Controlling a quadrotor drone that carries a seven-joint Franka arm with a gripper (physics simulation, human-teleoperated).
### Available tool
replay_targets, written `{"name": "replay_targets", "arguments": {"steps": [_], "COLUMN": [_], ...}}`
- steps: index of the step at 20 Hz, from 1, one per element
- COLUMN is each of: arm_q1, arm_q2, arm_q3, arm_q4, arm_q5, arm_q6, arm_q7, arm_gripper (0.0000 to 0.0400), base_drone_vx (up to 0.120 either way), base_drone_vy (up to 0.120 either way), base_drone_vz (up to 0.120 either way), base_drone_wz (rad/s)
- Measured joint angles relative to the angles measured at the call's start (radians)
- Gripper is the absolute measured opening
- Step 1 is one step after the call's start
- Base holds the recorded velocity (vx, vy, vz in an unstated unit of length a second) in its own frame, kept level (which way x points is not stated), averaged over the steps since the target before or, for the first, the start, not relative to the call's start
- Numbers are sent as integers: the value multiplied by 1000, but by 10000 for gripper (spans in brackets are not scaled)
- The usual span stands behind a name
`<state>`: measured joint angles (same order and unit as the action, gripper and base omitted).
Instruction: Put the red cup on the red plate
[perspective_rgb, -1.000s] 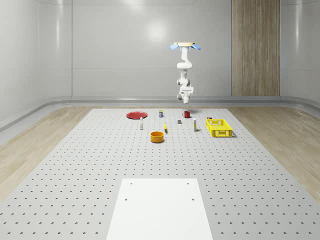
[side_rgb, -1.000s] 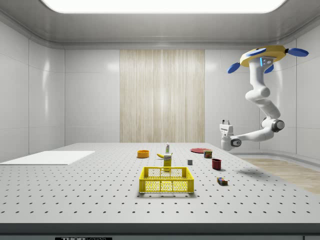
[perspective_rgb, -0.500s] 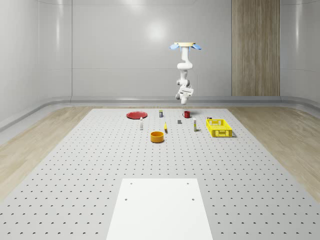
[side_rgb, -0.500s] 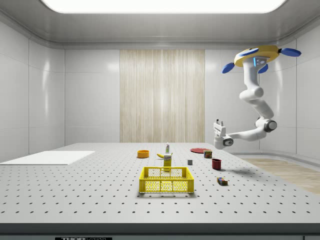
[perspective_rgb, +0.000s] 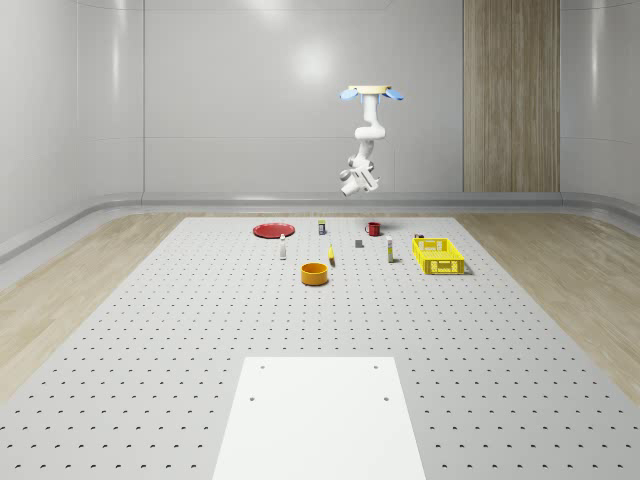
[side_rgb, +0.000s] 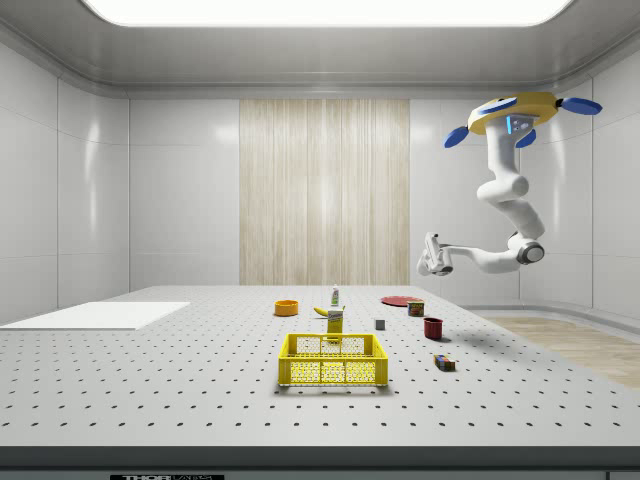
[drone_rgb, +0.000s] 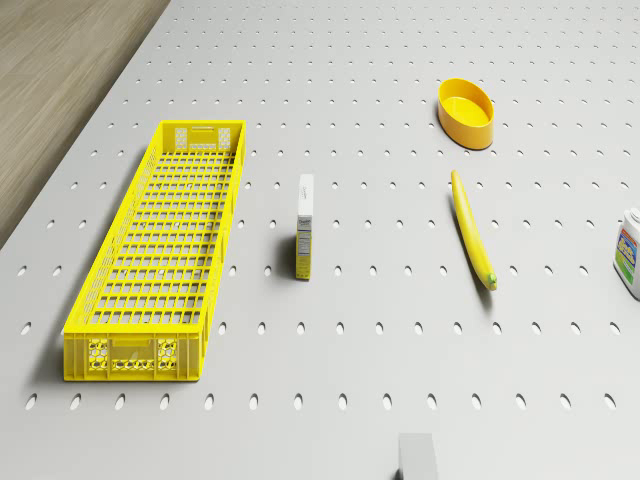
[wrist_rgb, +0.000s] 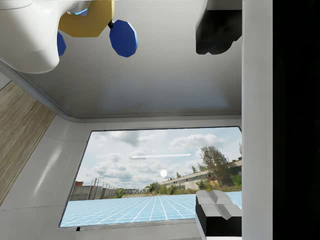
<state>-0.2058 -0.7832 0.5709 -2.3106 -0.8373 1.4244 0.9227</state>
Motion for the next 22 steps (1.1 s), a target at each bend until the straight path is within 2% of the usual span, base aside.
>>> {"name": "replay_targets", "arguments": {"steps": [4,7,9,12,15,18,22], "arm_q1": [-148,-302,-411,-552,-656,-724,-779], "arm_q2": [-58,-101,-127,-164,-196,-223,-253], "arm_q3": [248,393,467,547,598,631,658], "arm_q4": [-258,-419,-487,-544,-569,-580,-585], "arm_q5": [-453,-747,-889,-1026,-1097,-1132,-1148], "arm_q6": [-7,-58,-105,-171,-218,-244,-257], "arm_q7": [144,279,362,461,529,574,611], "arm_gripper": [400,400,400,400,400,400,400], "base_drone_vx": [0,0,0,0,0,0,0], "base_drone_vy": [0,0,0,0,0,0,110], "base_drone_vz": [-120,-80,-120,-120,-120,-120,-120], "base_drone_wz": [0,0,0,0,0,0,0]}}
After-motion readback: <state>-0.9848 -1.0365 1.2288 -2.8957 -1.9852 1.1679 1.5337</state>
